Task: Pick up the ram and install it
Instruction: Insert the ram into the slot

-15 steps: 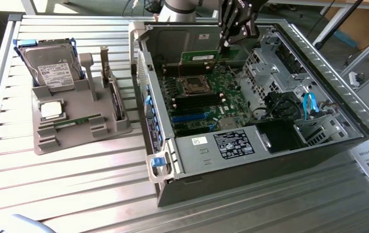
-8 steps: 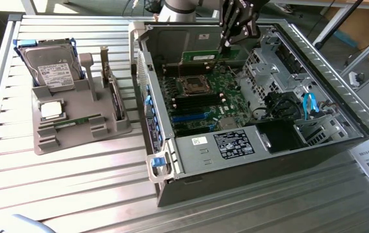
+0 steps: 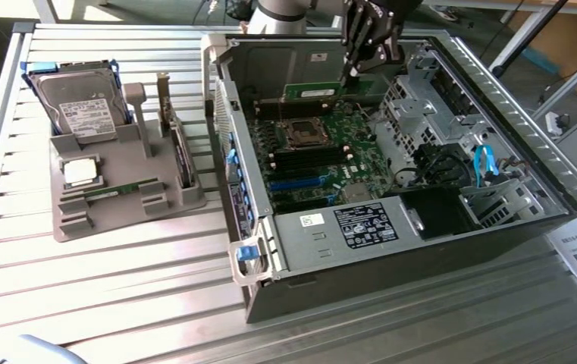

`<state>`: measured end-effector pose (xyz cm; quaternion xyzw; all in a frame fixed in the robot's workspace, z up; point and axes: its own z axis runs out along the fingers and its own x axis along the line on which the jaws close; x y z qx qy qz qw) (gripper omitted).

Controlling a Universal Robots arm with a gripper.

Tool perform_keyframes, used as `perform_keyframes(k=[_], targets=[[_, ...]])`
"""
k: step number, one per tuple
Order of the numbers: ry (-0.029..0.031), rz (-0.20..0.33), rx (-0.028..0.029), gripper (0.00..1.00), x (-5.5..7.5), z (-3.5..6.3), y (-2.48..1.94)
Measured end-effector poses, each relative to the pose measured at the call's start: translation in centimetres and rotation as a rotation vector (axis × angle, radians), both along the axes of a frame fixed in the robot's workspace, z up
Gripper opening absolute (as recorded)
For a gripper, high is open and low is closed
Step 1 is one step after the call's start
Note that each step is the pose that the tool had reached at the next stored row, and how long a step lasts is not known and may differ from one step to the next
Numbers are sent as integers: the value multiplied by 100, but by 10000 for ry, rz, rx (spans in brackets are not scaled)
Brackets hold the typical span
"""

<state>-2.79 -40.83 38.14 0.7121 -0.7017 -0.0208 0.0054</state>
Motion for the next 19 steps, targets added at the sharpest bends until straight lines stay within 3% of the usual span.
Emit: perform_keyframes(k=[19], targets=[[0, -133, -1, 12, 0, -234, 0]])
